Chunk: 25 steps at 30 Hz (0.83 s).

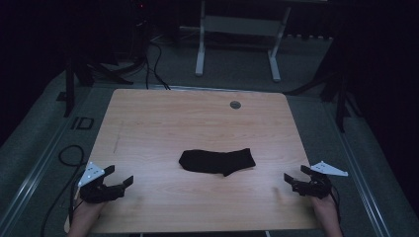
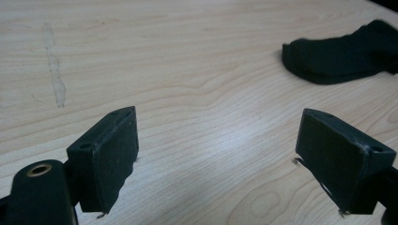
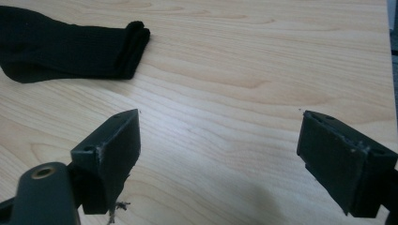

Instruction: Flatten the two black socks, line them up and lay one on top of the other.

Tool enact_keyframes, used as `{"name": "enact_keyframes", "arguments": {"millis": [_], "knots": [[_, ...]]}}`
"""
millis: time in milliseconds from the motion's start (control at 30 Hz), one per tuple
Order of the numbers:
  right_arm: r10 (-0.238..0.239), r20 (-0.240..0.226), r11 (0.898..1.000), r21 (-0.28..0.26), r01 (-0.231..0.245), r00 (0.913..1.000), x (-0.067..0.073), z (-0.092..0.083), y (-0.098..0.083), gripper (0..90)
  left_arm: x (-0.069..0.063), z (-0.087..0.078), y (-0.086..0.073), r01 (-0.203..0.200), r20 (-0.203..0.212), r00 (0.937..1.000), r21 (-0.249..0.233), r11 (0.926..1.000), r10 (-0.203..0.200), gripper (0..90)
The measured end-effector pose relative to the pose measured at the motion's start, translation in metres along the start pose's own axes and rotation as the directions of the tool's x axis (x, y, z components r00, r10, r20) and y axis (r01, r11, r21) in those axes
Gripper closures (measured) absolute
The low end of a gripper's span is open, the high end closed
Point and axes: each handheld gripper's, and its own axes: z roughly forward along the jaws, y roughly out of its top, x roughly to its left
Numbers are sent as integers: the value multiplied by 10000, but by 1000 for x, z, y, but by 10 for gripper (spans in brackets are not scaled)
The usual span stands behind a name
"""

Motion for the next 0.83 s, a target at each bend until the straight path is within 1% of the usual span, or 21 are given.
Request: {"name": "enact_keyframes", "arguments": {"millis": [33, 67, 100, 133, 167, 200, 267, 300, 333, 367, 400, 433, 467, 533, 600, 633, 700, 833], "knots": [[-26, 106, 9999, -111, 27, 9999, -1, 0, -2, 137, 0, -1, -1, 15, -51, 10000, -8, 10000, -15, 140], [-127, 236, 9998, -178, 132, 9996, -1, 0, -3, 138, -1, -3, -3, -105, -133, 9999, -141, 9998, 103, 140], [-231, 349, 9994, -263, 240, 9991, -1, 0, -5, 138, -1, -3, -3, -105, -133, 9999, -141, 9998, 103, 140], [-230, 354, 9990, -379, 243, 9991, -2, -1, -5, 138, -1, -4, -3, -210, -242, 9995, -185, 9996, 206, 140], [-185, 327, 9986, -492, 201, 9993, -2, -1, -6, 138, -1, -6, -4, -369, -357, 9987, -373, 9986, 356, 140], [-204, 364, 9980, -589, 225, 9991, -2, -1, -6, 138, -1, -6, -4, -369, -357, 9987, -373, 9986, 356, 140], [-218, 355, 9968, -758, 245, 9991, -2, -1, -6, 138, 1, -9, -7, -339, -527, 9981, -568, 9978, 309, 140], [-184, 327, 9968, -774, 209, 9993, -2, 0, -7, 139, 3, -10, -8, -288, -549, 9982, -680, 9973, 251, 140], [-184, 327, 9968, -774, 209, 9993, -2, 0, -7, 139, 3, -10, -8, -288, -549, 9982, -680, 9973, 251, 140], [-231, 352, 9966, -784, 258, 9991, -2, 1, -7, 139, 4, -11, -9, -271, -611, 9979, -739, 9969, 226, 140], [-439, 500, 9962, -729, 475, 9978, -1, 2, -7, 140, 5, -12, -10, -212, -710, 9974, -855, 9961, 151, 140], [-439, 500, 9962, -729, 475, 9978, -1, 2, -7, 140, 5, -12, -10, -212, -710, 9974, -855, 9961, 151, 140], [-534, 603, 9958, -716, 577, 9968, 0, 4, -7, 140, 7, -13, -11, -222, -791, 9968, -1013, 9946, 142, 140], [-643, 761, 9950, -713, 697, 9950, 0, 5, -7, 140, 8, -15, -12, -147, -861, 9963, -1061, 9942, 55, 140], [-627, 835, 9947, -760, 691, 9945, 0, 4, -7, 140, 9, -15, -13, -85, -872, 9962, -1123, 9936, -13, 141], [-694, 968, 9934, -845, 777, 9929, -1, 4, -7, 141, 10, -15, -14, 12, -894, 9959, -1176, 9931, -118, 141], [-747, 1098, 9924, -889, 847, 9911, -2, 3, -7, 141, 10, -15, -14, 4, -901, 9959, -1212, 9926, -114, 140], [-683, 1133, 9927, -908, 788, 9912, -3, 3, -7, 141, 11, -15, -15, -23, -894, 9960, -1154, 9933, -81, 140]]}}
